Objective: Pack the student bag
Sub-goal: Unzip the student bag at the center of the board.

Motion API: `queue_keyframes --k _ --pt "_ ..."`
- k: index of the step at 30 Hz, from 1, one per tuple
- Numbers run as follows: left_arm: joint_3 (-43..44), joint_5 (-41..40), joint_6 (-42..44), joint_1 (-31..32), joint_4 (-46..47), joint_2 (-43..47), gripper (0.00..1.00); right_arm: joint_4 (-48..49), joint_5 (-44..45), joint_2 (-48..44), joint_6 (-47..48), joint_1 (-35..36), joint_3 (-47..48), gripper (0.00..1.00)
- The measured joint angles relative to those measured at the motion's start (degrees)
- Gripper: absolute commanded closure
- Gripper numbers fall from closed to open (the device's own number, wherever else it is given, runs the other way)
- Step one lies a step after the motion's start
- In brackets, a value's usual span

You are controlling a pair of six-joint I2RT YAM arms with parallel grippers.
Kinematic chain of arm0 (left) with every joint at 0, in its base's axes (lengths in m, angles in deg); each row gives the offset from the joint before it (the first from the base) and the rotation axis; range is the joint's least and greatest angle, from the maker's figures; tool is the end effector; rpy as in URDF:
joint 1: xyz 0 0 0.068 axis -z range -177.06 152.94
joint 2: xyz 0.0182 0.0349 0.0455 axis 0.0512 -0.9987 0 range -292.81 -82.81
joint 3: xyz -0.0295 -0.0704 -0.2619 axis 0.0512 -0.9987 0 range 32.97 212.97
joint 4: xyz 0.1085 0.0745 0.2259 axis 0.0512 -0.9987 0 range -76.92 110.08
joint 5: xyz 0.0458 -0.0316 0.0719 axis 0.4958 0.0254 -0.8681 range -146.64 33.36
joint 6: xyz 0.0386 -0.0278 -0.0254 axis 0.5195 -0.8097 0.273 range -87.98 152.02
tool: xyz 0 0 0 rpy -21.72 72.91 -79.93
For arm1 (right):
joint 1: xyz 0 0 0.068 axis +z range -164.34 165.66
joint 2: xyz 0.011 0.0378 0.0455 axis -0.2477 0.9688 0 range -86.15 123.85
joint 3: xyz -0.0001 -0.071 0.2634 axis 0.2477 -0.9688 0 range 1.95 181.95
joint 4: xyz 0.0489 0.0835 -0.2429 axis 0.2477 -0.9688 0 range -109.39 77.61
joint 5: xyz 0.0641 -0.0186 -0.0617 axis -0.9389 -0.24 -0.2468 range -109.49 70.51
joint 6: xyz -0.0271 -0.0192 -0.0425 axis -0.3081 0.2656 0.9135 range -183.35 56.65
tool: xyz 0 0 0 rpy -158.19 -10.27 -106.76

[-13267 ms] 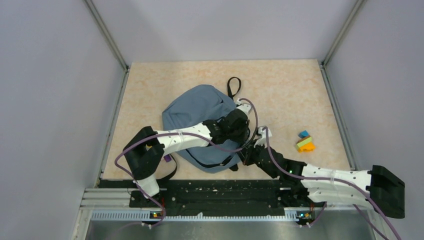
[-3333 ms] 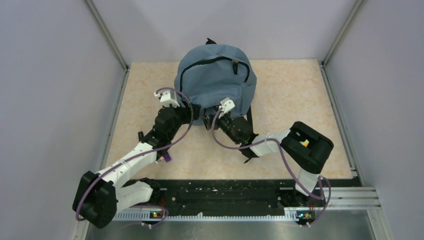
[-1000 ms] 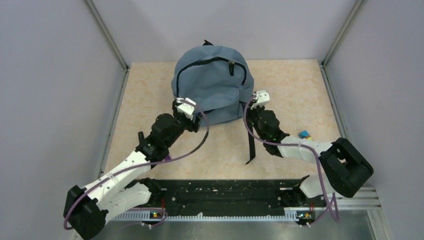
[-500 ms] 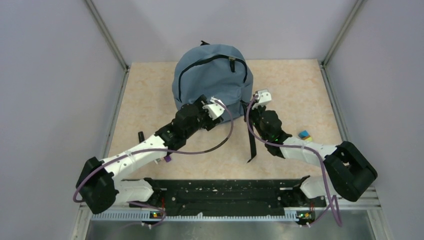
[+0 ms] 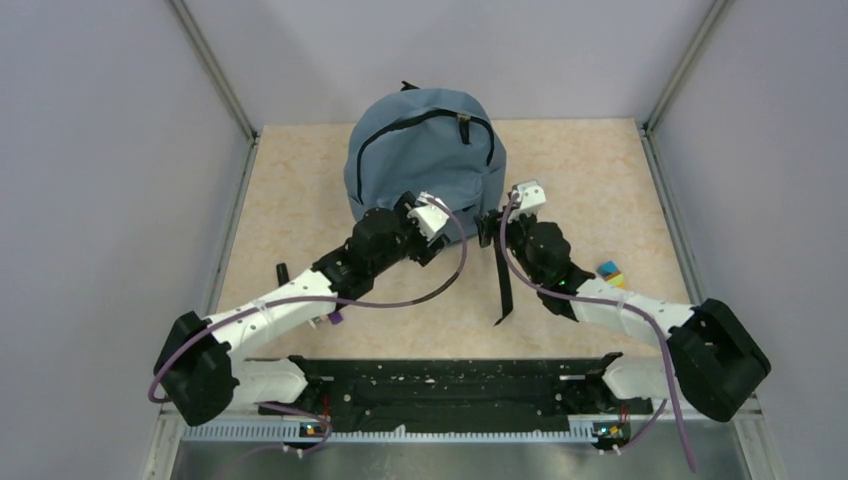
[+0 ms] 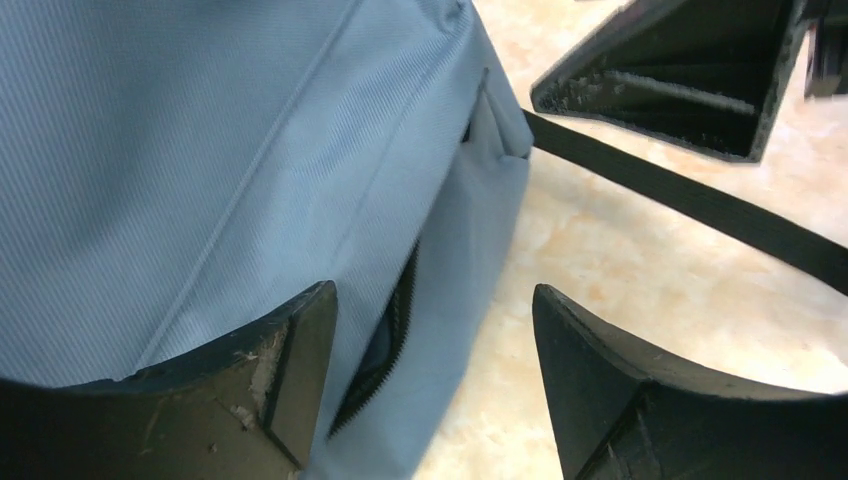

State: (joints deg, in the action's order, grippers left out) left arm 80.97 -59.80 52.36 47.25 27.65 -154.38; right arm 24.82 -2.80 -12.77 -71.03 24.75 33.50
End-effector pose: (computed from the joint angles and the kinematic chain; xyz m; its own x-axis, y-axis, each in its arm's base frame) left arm 0.2092 -0.2014 0.2908 0.0444 0.4417 -0.8961 0.6869 0.6378 0.3484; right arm 0.2197 0.1654 0.2390 -0.1130 0.0732 -0.9909 -0.3701 0.9224 0.1103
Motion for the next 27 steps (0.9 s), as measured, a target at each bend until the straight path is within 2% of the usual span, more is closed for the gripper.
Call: queue_keyframes --k 3,7,12,20,27 --pt "-2.89 2.51 -3.15 -0.02 -0.24 3.39 0.19 -4.57 -1.01 -4.17 1.55 -0.02 0.5 0.24" --pt "-4.07 5.53 -6.64 -0.5 -2.51 7.93 0.18 -12.24 -4.11 -7.74 3.54 -0.28 4.81 0.25" --pt "-2.75 9.44 -11.61 -3.52 -6.1 9.33 0.18 -20.65 -11.13 -7.45 4.04 -0.37 13.29 0.35" --pt "-1.07 19.08 -20.7 -11.26 -8.11 9.57 0.19 -28.55 -20.11 2.08 2.47 -0.37 26.12 0.47" --pt "2.05 22.4 -24.35 -12.39 -8.17 7.13 0.2 -32.13 -21.29 10.38 1.6 -0.37 30.32 0.55"
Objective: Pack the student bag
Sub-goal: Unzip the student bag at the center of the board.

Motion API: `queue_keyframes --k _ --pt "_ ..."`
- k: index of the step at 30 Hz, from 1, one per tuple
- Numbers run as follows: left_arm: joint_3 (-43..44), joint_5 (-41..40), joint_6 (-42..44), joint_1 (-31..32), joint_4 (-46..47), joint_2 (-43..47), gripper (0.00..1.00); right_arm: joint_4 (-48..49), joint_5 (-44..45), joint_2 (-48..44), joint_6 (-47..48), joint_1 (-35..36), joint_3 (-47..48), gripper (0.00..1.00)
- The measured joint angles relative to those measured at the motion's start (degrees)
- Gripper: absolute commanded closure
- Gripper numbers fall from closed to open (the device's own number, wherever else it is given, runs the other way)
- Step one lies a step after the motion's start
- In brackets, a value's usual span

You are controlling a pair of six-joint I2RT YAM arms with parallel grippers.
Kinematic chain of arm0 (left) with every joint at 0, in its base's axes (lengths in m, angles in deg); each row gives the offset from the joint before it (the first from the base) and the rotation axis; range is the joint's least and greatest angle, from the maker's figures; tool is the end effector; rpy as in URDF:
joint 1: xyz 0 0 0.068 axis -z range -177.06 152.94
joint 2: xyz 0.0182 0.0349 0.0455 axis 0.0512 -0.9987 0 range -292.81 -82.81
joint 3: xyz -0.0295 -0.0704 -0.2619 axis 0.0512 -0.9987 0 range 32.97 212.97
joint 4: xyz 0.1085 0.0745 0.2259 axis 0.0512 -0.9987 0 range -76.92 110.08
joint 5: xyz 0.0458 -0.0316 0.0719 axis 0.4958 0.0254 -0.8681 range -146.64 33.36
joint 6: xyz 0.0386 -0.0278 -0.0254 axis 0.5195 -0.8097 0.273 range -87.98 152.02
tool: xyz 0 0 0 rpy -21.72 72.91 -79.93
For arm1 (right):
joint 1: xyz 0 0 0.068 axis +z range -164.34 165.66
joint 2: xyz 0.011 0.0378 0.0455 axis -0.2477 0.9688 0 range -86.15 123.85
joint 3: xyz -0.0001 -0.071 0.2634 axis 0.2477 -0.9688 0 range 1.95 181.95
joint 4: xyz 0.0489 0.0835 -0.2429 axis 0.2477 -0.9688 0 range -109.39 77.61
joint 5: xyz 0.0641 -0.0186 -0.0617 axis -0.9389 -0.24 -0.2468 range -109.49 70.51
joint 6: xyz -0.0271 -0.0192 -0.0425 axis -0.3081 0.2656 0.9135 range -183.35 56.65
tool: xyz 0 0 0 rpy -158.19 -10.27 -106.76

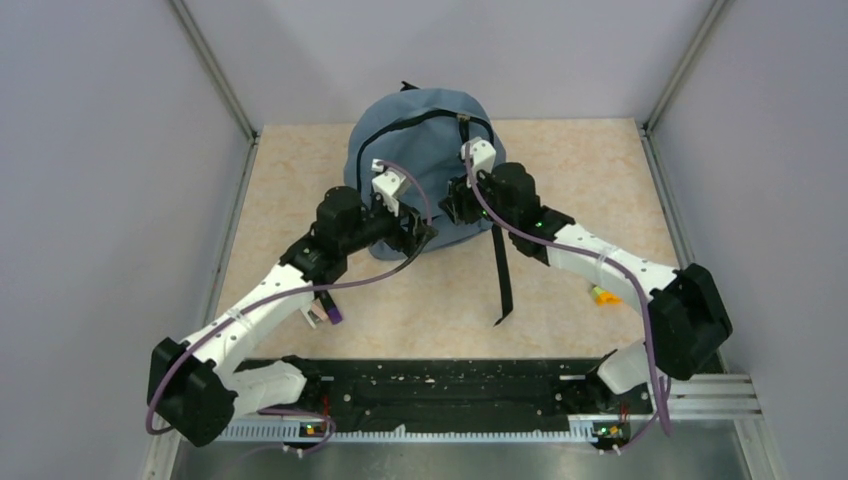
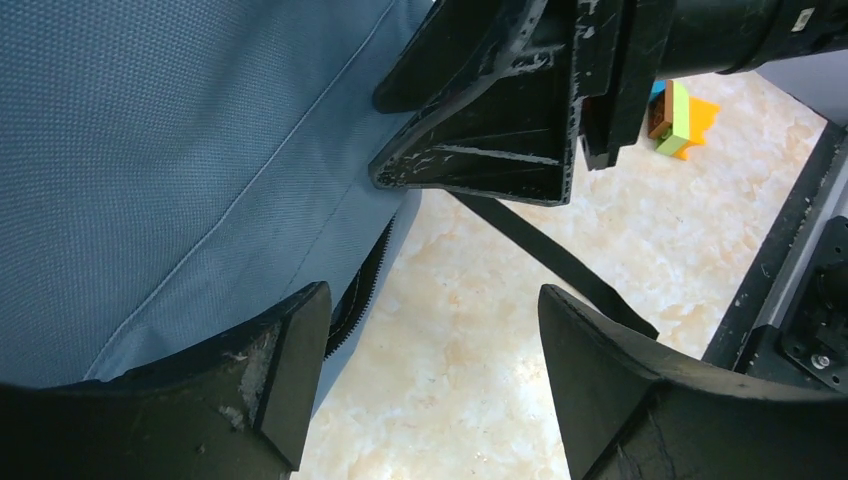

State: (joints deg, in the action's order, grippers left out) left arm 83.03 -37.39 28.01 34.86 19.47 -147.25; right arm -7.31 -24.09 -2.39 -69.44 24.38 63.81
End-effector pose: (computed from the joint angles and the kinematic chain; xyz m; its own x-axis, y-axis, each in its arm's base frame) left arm 0.2164 -0.1486 0.3211 -0.2727 0.0921 -0.9577 0.7522 0.6410 -0.1526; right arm 0.2680 0.2186 0.3085 -0.2970 -0.1026 -0.9494 -0.6557 0.7447 0.1247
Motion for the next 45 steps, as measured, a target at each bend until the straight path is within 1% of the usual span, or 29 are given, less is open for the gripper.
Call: queue_keyframes --k 5,11,16,22,28,29,30,31,33,35,37,39,42,45 --pt "0.79 0.85 -0.11 -0.02 -0.02 -2.8 0.22 2.01 2.05 1.92 0.04 0.0 0.07 0.6" --pt "1.7 0.66 1.88 0.0 -1.53 -6.93 0.23 7.39 5.25 4.55 0.04 0.0 0.07 0.61" --pt "2.01 -0.96 5.57 0.04 -1.66 -8.72 0.23 10.01 6.12 5.92 0.02 0.0 0.09 0.61" --pt "2.01 -3.26 9.92 0.83 0.63 -9.49 0.23 11.17 6.38 6.54 0.02 0.0 0.11 0.61" --pt "2.05 -6.78 13.2 2.23 1.07 -12.96 0.26 11.26 6.32 6.67 -0.02 0.0 0.11 0.61" --pt "2.1 -7.52 13.57 2.51 1.07 -13.55 0.29 11.23 6.29 6.69 -0.04 0.0 0.11 0.61" --pt "2.19 -8.55 14.21 2.95 1.11 -14.14 0.34 11.26 6.29 6.69 -0.07 0.0 0.11 0.61" --pt "2.34 -9.88 14.86 3.48 1.14 -14.75 0.43 11.23 6.27 6.73 -0.09 0.0 0.11 0.61" --pt "2.47 -12.48 16.02 4.42 1.57 -15.72 0.75 11.21 6.27 6.73 -0.11 0.0 0.11 0.61" --pt "2.47 -16.09 17.84 5.35 1.79 -16.44 0.89 11.17 6.27 6.73 -0.13 0.0 0.11 0.62" --pt "2.47 -18.16 18.36 5.97 1.88 -16.57 0.95 11.13 6.27 6.75 -0.13 0.0 0.11 0.62" --pt "2.43 -19.41 19.06 6.71 1.95 -16.48 0.99 11.15 6.34 6.73 -0.13 0.0 0.11 0.62" --pt "1.18 -19.21 19.41 7.85 2.12 -15.23 1.0 11.17 6.71 6.75 -0.09 0.0 0.11 0.62" --pt "-0.87 -16.87 18.88 8.83 2.16 -12.41 1.0 11.23 7.37 6.78 -0.04 0.0 0.11 0.62"
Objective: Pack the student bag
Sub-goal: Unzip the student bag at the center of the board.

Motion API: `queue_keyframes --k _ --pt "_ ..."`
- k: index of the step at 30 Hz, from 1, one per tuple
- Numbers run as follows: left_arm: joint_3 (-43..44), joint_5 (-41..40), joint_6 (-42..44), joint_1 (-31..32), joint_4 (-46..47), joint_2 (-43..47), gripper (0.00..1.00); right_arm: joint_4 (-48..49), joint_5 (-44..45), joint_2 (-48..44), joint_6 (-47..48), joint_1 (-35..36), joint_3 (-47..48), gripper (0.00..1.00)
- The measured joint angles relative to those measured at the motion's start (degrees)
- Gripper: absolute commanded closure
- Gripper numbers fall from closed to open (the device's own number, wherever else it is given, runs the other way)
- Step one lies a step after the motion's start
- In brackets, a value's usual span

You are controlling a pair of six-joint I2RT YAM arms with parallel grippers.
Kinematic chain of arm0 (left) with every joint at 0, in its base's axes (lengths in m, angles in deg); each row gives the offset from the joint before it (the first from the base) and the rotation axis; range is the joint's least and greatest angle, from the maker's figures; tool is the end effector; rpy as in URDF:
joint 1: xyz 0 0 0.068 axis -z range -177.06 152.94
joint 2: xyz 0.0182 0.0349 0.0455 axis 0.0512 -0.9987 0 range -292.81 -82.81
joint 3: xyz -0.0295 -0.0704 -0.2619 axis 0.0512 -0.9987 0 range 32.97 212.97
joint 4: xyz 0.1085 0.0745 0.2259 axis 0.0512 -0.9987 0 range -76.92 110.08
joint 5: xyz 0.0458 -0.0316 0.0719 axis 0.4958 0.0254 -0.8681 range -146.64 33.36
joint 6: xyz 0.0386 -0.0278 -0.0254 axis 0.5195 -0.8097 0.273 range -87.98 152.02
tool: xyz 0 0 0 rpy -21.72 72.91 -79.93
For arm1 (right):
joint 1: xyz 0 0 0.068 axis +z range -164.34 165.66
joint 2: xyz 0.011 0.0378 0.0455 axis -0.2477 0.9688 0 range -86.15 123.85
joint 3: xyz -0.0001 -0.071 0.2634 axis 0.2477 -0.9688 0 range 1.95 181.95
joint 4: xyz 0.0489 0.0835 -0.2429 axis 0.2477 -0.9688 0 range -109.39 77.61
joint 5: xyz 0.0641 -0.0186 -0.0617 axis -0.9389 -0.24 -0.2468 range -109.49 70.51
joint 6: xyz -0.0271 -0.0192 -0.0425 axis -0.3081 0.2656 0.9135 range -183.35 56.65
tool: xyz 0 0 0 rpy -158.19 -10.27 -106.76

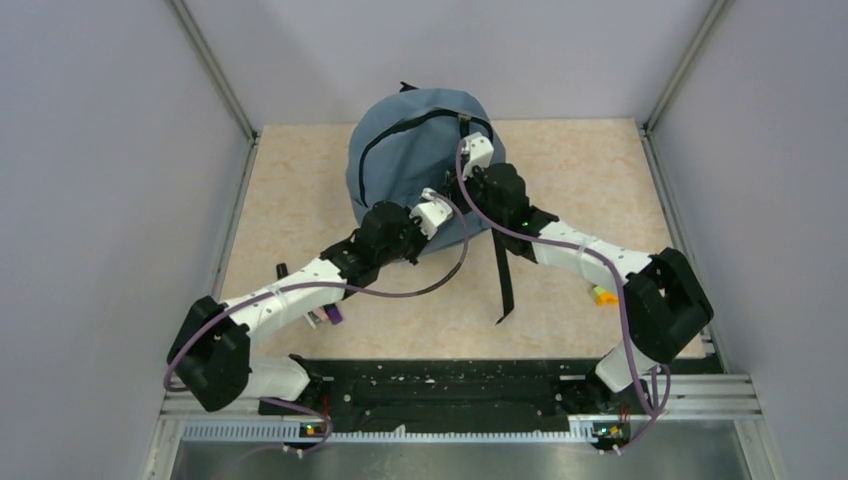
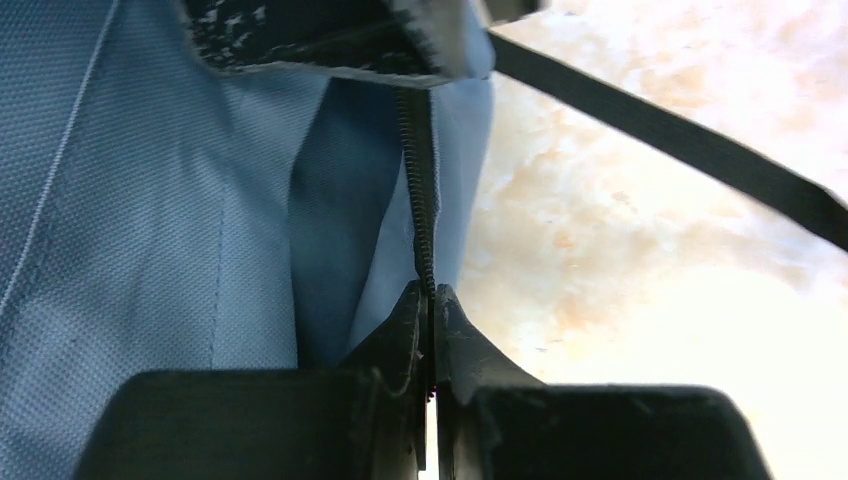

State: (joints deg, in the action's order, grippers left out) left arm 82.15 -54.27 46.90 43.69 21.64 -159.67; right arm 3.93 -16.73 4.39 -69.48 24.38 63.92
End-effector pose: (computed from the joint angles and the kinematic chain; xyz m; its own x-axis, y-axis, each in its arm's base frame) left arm 0.2288 -0.1990 0.2617 -0.1475 0.4658 -0.8725 0.7431 0.6344 0.2131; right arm 0.2924 0.2323 0.2897 -0.2274 -0.0456 -0.9727 -0.5671 0.8182 0.0942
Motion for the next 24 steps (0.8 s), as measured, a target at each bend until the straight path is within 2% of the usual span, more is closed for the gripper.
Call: queue_keyframes --k 6,13,16,18,22,24 --pt "-1.42 6.23 -4.07 1.97 -0.39 4.02 1.0 0.96 0.9 0.61 -0.2 0.24 -0.04 0.62" --pt "-1.46 10.91 -9.01 3.5 -1.75 4.48 0.97 1.95 1.09 0.61 -1.27 0.63 -0.85 0.61" --pt "-1.46 11.08 -10.62 3.52 -1.7 4.5 0.84 2.64 1.11 0.61 -1.57 0.66 -1.31 0.6" --pt "-1.46 10.78 -11.32 3.52 -1.75 4.61 0.69 2.86 1.09 0.59 -1.6 0.66 -1.44 0.56" --pt "-1.46 10.23 -13.77 4.13 -2.38 6.14 0.39 3.52 0.31 -0.33 -1.51 0.66 -2.49 0.39" --pt "-1.57 10.32 -14.95 4.63 -2.89 7.8 0.32 3.34 -0.63 -1.73 -1.29 0.63 -3.48 0.34"
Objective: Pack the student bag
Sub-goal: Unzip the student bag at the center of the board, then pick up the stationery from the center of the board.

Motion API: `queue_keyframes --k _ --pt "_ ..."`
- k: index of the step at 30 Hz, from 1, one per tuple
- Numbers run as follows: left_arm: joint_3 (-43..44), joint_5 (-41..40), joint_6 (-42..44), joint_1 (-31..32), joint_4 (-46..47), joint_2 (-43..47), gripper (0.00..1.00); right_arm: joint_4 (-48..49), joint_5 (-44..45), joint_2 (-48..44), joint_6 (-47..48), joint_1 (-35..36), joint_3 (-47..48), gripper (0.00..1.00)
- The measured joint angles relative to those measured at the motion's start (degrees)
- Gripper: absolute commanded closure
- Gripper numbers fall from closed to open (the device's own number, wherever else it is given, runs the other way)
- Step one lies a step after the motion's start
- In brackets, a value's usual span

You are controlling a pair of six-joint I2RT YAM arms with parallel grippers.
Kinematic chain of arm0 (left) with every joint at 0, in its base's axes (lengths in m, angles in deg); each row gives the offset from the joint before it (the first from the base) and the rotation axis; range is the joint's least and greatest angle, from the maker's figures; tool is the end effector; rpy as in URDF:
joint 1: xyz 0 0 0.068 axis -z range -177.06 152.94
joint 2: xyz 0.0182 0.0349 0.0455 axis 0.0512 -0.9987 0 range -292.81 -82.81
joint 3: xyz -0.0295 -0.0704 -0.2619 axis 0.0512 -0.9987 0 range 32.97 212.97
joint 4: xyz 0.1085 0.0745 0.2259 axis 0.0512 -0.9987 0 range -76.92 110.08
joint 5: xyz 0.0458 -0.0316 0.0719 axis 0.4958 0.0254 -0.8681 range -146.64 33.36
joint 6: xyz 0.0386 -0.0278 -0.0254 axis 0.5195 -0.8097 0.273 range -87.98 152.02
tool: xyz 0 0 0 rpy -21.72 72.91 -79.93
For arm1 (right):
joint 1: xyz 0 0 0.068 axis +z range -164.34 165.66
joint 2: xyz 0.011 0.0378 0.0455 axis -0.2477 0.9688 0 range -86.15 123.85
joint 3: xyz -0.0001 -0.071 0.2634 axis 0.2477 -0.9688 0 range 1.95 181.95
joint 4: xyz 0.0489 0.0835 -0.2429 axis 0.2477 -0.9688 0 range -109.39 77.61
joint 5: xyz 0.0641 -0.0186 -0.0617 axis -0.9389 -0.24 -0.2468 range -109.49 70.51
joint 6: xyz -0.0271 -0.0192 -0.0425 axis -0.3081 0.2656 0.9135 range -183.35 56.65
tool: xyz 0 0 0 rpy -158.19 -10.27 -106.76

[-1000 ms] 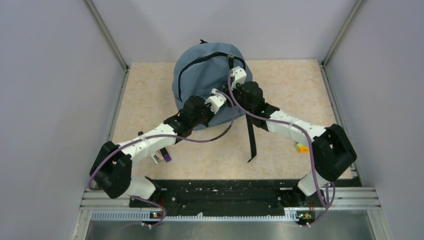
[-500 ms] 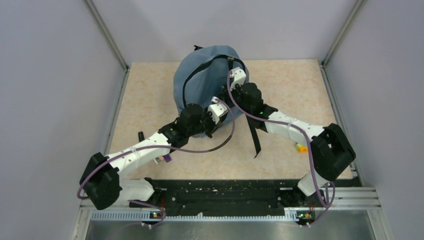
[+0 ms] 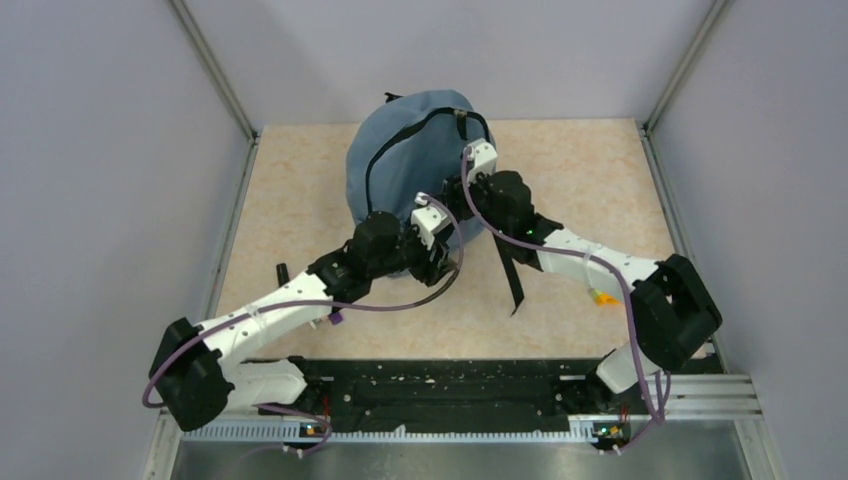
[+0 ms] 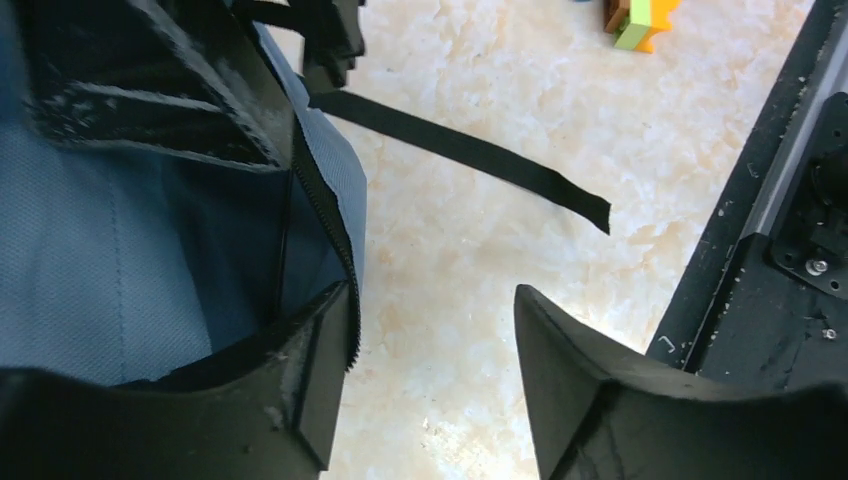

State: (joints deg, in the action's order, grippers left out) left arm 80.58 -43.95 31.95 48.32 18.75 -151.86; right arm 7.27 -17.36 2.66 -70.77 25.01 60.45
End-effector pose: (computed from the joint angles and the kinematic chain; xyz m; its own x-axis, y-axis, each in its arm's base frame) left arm 0.1882 -0.2018 0.2842 -0.2728 0.2748 -0.9220 0.8363 0.5415 -0.0861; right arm 0.2823 0.2298 0.2853 -0.2199 -0.0134 -0.9754 -0.5819 0.8043 0.1202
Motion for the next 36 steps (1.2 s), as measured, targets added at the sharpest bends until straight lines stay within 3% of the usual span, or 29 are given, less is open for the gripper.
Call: queue_keyframes --k 3,14,23,36 --pt "-0.15 0.17 -1.4 0.59 -0.37 2.47 0.26 -0.85 -1.66 -2.93 0.35 -0.26 -1.88 0.31" --pt "-3.26 -3.43 -7.28 0.85 -0.44 9.49 0.21 -3.89 -5.62 -15.26 -0.31 -0.57 -6.78 0.25" --pt "-6.36 -8.13 -10.29 0.85 -2.69 16.06 0.2 -5.01 -3.45 -14.75 -0.35 -0.59 -6.78 0.25" --pt "-5.35 -26.16 -21.53 -0.42 -18.71 27.56 0.04 -6.6 7.02 -17.11 -2.14 -0.61 -9.79 0.25"
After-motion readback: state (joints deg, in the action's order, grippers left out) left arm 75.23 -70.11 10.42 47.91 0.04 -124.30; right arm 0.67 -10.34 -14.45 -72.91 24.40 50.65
